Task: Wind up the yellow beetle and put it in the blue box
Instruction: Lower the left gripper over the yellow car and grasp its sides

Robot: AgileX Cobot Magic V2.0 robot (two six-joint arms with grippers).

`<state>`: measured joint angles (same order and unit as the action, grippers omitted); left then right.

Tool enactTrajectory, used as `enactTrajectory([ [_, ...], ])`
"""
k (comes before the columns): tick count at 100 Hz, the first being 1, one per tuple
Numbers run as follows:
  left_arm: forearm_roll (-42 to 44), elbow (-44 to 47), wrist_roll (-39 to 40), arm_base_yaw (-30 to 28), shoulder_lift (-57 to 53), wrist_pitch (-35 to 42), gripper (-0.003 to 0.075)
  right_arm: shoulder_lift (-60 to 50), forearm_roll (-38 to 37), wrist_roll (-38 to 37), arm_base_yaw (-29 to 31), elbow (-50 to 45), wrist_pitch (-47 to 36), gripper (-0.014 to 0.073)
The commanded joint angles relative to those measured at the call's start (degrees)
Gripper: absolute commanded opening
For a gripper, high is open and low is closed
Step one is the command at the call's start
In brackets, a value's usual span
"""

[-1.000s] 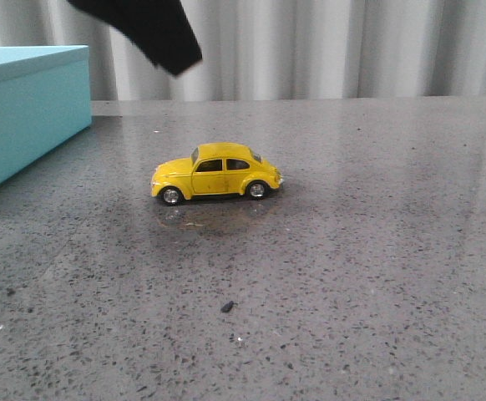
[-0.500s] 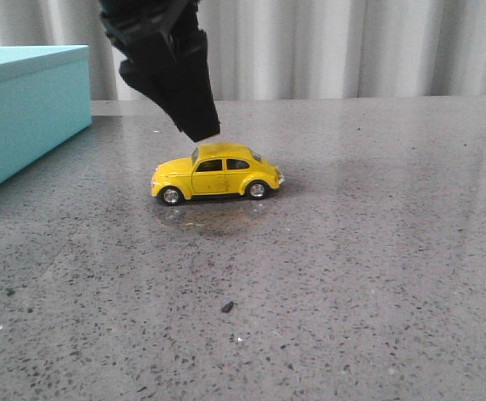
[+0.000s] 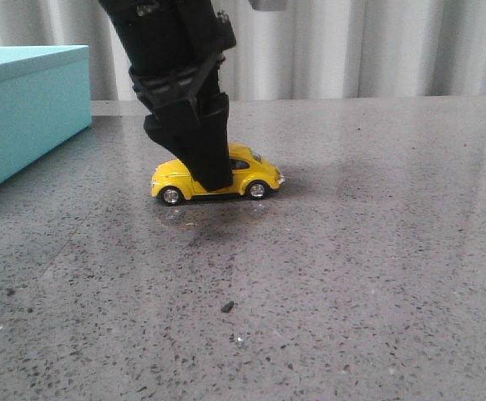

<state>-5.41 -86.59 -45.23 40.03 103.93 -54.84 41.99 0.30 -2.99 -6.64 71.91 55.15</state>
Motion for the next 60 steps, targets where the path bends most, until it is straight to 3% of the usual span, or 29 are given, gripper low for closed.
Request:
enactTrajectory([
  [1, -0.42, -1.93, -0.01, 0.23, -1.70, 2.01, 0.0514, 0.00, -0.30, 0.46, -0.09, 1.08, -4.80, -0.0041],
  [60, 0.76, -3.66, -0.01, -0.38, -0.11, 3.87, 0.0512, 0.00, -0.30, 0.46, -0.09, 1.08, -4.70, -0.0041],
])
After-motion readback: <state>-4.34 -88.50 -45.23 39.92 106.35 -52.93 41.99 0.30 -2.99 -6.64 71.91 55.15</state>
